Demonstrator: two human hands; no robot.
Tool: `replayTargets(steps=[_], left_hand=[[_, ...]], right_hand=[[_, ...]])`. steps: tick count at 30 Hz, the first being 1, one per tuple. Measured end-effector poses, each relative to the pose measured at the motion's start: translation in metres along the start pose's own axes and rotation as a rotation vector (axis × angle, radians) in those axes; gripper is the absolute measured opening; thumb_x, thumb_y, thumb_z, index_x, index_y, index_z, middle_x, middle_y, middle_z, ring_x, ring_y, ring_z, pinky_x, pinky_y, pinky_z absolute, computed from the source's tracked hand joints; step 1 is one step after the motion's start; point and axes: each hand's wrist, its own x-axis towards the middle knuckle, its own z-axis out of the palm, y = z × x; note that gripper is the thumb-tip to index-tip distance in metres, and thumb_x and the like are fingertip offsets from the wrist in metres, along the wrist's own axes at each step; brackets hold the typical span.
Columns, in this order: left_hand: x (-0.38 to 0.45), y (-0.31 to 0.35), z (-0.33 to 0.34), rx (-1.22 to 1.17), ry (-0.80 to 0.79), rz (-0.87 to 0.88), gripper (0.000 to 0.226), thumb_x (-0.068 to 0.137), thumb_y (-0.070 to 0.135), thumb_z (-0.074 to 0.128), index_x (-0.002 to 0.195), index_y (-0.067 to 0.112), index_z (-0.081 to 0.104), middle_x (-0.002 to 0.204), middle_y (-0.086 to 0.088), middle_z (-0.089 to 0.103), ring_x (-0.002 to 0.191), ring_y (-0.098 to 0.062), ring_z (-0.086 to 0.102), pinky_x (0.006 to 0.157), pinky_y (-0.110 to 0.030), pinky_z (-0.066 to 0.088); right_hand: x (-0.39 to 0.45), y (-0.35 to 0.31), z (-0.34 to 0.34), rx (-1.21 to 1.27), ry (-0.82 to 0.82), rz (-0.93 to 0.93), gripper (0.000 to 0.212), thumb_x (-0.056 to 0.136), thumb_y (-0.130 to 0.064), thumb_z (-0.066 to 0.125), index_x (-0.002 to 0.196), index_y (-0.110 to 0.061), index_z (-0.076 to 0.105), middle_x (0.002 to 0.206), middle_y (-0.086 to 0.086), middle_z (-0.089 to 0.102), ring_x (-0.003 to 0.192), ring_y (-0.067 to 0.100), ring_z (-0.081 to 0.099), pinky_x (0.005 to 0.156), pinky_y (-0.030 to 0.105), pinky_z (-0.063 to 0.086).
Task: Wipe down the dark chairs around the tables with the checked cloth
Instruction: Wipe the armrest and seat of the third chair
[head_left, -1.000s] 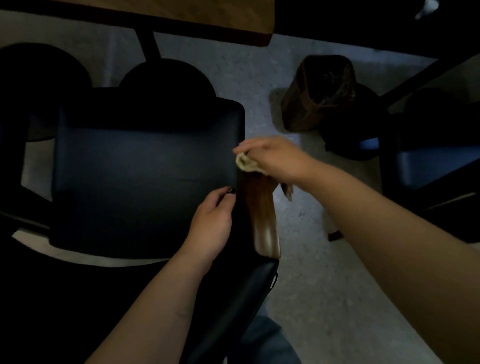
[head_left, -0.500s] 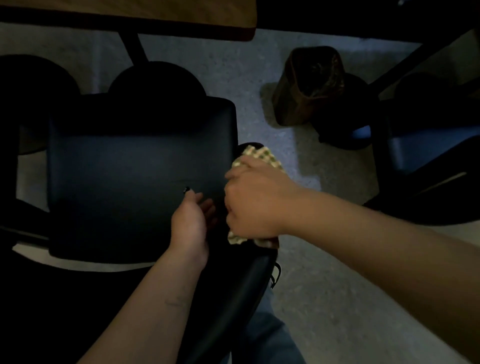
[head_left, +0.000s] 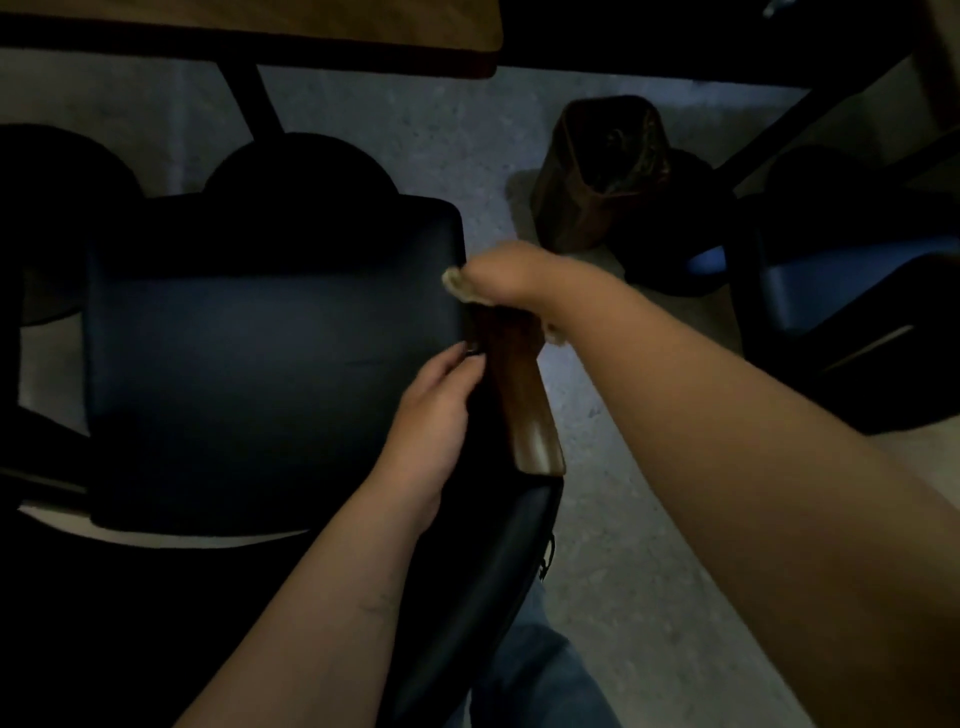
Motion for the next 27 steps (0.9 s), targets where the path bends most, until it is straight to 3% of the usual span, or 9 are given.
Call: replayTargets(steps=[3, 6, 9, 12, 15, 18, 20, 23, 27], left_hand=[[-0.002, -0.001, 0.002, 0.086, -0.098, 0.068, 0.049, 0.090, 0.038, 0.059, 0.138, 0.030, 0.052, 0.127, 0.007, 0.064, 0.116, -0.009, 0.060, 0.108, -0.036, 0.041], [-0.004, -0.001, 0.004, 0.143, -0.145, 0.095, 0.066, 0.078, 0.050, 0.057, 0.141, 0.036, 0.046, 0.132, 0.011, 0.060, 0.121, -0.007, 0.056, 0.111, -0.038, 0.037], [-0.001, -0.001, 0.005, 0.160, -0.161, 0.154, 0.064, 0.078, 0.048, 0.055, 0.140, 0.033, 0.048, 0.133, 0.010, 0.060, 0.122, -0.007, 0.055, 0.113, -0.037, 0.035], [0.000, -0.002, 0.006, 0.218, -0.164, 0.189, 0.067, 0.080, 0.049, 0.056, 0.143, 0.026, 0.046, 0.136, 0.006, 0.057, 0.124, -0.009, 0.054, 0.113, -0.039, 0.035], [-0.004, 0.000, 0.010, 0.177, -0.118, 0.163, 0.040, 0.099, 0.029, 0.046, 0.136, 0.015, 0.053, 0.123, -0.001, 0.065, 0.113, -0.015, 0.061, 0.107, -0.035, 0.041], [-0.010, 0.003, 0.013, 0.183, -0.057, 0.145, 0.029, 0.101, 0.023, 0.043, 0.117, 0.011, 0.063, 0.094, -0.003, 0.067, 0.086, -0.015, 0.063, 0.084, -0.030, 0.050], [-0.012, 0.007, 0.009, 0.238, -0.006, 0.136, 0.024, 0.100, 0.022, 0.044, 0.097, 0.013, 0.066, 0.086, -0.004, 0.067, 0.078, -0.018, 0.063, 0.076, -0.031, 0.050], [-0.014, 0.011, 0.000, 0.391, 0.038, 0.149, 0.023, 0.096, 0.016, 0.045, 0.085, 0.015, 0.065, 0.091, -0.009, 0.068, 0.084, -0.025, 0.063, 0.083, -0.038, 0.052], [-0.014, 0.011, -0.005, 0.453, 0.066, 0.171, 0.024, 0.094, 0.010, 0.045, 0.079, 0.012, 0.063, 0.075, -0.008, 0.064, 0.062, -0.019, 0.059, 0.055, -0.024, 0.045]], right_hand=[[0.000, 0.037, 0.010, 0.804, 0.053, 0.174, 0.034, 0.096, -0.034, 0.044, 0.070, -0.014, 0.052, 0.069, 0.010, 0.052, 0.064, 0.025, 0.053, 0.060, 0.031, 0.041], [-0.010, 0.052, 0.032, 1.035, 0.190, 0.034, 0.024, 0.094, -0.027, 0.047, 0.080, -0.019, 0.065, 0.081, 0.008, 0.065, 0.080, 0.023, 0.062, 0.072, 0.033, 0.048], [-0.039, 0.046, 0.043, 0.999, 0.375, -0.189, 0.031, 0.093, -0.006, 0.044, 0.095, -0.020, 0.071, 0.112, -0.003, 0.065, 0.108, 0.008, 0.057, 0.091, 0.017, 0.044], [-0.056, 0.051, 0.050, 0.758, 0.426, -0.362, 0.032, 0.089, -0.003, 0.045, 0.106, -0.011, 0.071, 0.128, 0.002, 0.060, 0.131, 0.008, 0.041, 0.115, 0.020, 0.022], [-0.043, 0.052, 0.037, 0.603, 0.346, -0.326, 0.032, 0.095, -0.013, 0.044, 0.115, -0.011, 0.068, 0.126, 0.004, 0.061, 0.122, 0.015, 0.052, 0.112, 0.031, 0.032], [-0.038, 0.048, 0.027, 0.506, 0.302, -0.313, 0.030, 0.094, -0.016, 0.047, 0.108, -0.001, 0.069, 0.113, 0.014, 0.068, 0.109, 0.024, 0.060, 0.100, 0.042, 0.044], [-0.048, 0.048, 0.032, 0.477, 0.320, -0.402, 0.027, 0.092, -0.011, 0.050, 0.101, 0.003, 0.071, 0.114, 0.014, 0.068, 0.116, 0.018, 0.056, 0.105, 0.038, 0.039], [-0.083, 0.061, 0.050, 0.479, 0.350, -0.596, 0.022, 0.087, -0.016, 0.059, 0.101, -0.007, 0.073, 0.115, 0.005, 0.068, 0.127, 0.007, 0.043, 0.111, 0.019, 0.029], [-0.095, 0.064, 0.062, 0.336, 0.352, -0.699, 0.031, 0.084, -0.021, 0.061, 0.111, -0.008, 0.069, 0.125, 0.004, 0.062, 0.137, 0.009, 0.031, 0.113, 0.019, 0.022]])
